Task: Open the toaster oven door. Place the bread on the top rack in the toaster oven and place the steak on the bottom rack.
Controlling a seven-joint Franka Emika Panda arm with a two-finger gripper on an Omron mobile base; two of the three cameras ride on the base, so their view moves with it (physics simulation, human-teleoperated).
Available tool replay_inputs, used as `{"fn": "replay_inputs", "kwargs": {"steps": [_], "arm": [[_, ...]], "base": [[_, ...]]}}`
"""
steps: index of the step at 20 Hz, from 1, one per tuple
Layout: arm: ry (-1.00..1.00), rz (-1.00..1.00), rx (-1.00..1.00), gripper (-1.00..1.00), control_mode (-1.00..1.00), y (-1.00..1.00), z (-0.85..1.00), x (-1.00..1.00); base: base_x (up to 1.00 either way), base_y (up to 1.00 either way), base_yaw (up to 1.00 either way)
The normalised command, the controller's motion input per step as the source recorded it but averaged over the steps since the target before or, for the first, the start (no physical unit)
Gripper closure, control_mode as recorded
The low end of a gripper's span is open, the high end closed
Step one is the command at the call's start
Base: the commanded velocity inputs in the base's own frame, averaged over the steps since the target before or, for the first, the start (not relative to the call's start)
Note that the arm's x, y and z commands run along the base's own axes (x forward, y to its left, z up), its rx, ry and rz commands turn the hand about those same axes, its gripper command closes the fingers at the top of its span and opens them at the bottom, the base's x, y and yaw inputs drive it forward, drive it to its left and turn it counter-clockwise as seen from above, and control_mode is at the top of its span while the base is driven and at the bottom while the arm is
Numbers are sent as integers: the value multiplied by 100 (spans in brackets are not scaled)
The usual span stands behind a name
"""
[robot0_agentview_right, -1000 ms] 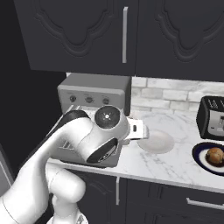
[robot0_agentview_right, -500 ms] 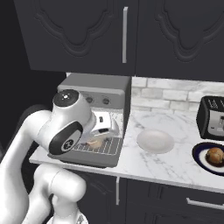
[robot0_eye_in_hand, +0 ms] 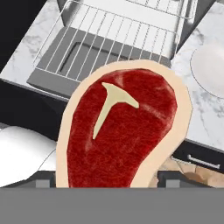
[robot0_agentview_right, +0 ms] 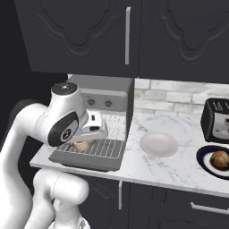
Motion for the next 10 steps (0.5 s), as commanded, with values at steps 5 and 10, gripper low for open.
{"fn": "replay_inputs", "kwargs": {"steps": [5, 10], "arm": [[0, 0, 36, 100, -100, 9, -20, 5], [0, 0, 10, 100, -100, 40, -7, 19]], "base": [[0, 0, 0], [0, 0, 0]]}}
